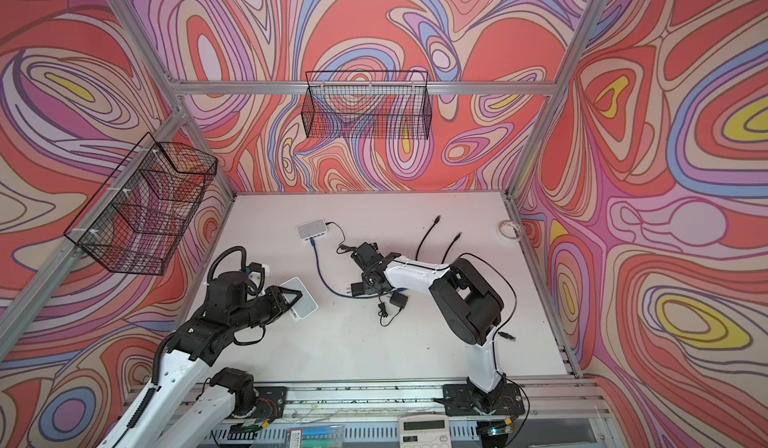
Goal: Insert the plug into the switch port
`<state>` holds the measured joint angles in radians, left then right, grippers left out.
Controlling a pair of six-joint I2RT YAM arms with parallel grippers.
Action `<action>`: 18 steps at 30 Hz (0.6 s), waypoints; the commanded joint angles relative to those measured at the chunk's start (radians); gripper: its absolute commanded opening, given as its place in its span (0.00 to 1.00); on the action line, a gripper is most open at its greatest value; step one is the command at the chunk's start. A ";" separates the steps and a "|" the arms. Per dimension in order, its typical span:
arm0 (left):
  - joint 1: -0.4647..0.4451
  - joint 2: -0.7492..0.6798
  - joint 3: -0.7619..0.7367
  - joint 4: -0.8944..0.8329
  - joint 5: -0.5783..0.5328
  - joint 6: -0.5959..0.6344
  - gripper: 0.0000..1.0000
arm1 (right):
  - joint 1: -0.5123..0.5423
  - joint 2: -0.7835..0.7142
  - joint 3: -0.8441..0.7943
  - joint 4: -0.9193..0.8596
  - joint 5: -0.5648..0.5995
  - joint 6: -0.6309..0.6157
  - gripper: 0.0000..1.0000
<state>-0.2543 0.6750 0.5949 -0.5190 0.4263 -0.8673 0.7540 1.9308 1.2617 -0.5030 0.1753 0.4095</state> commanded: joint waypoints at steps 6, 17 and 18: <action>0.006 0.077 0.052 0.139 0.028 -0.019 0.00 | 0.000 -0.221 -0.069 0.097 -0.183 -0.257 0.00; 0.005 0.302 0.056 0.579 0.132 -0.115 0.00 | 0.000 -0.350 -0.138 0.082 -0.358 -0.279 0.00; 0.004 0.322 0.057 0.615 0.135 -0.120 0.00 | 0.000 -0.358 -0.140 0.078 -0.363 -0.277 0.00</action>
<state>-0.2543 0.9668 0.6159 -0.1101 0.5167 -0.9512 0.7540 1.6054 1.1343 -0.4183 -0.1337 0.1459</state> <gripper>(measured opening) 0.250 0.059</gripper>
